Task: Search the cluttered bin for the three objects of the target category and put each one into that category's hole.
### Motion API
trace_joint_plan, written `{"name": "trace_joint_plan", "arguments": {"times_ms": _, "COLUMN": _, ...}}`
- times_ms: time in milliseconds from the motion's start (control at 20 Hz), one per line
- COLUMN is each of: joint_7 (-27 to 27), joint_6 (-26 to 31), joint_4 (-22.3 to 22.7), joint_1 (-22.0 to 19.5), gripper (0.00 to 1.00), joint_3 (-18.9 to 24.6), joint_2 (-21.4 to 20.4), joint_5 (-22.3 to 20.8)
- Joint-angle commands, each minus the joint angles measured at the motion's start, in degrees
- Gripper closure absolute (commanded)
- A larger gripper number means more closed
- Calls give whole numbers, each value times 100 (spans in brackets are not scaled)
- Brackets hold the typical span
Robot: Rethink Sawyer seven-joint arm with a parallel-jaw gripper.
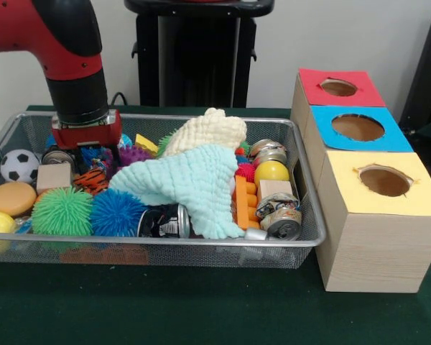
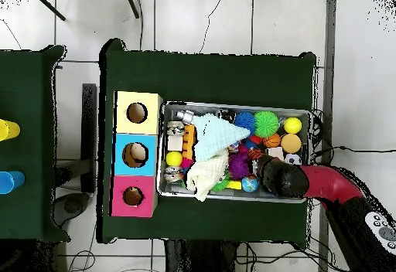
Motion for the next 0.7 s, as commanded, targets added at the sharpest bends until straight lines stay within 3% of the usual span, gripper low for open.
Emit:
{"name": "trace_joint_plan", "arguments": {"times_ms": 50, "joint_7": -1716, "joint_6": 593, "joint_4": -154, "joint_1": 121, "gripper": 0, "joint_3": 725, "joint_2": 427, "joint_5": -276}}
{"name": "trace_joint_plan", "arguments": {"times_ms": 700, "joint_7": -464, "joint_6": 68, "joint_4": -34, "joint_1": 512, "gripper": 0, "joint_3": 156, "joint_2": 210, "joint_5": -245}}
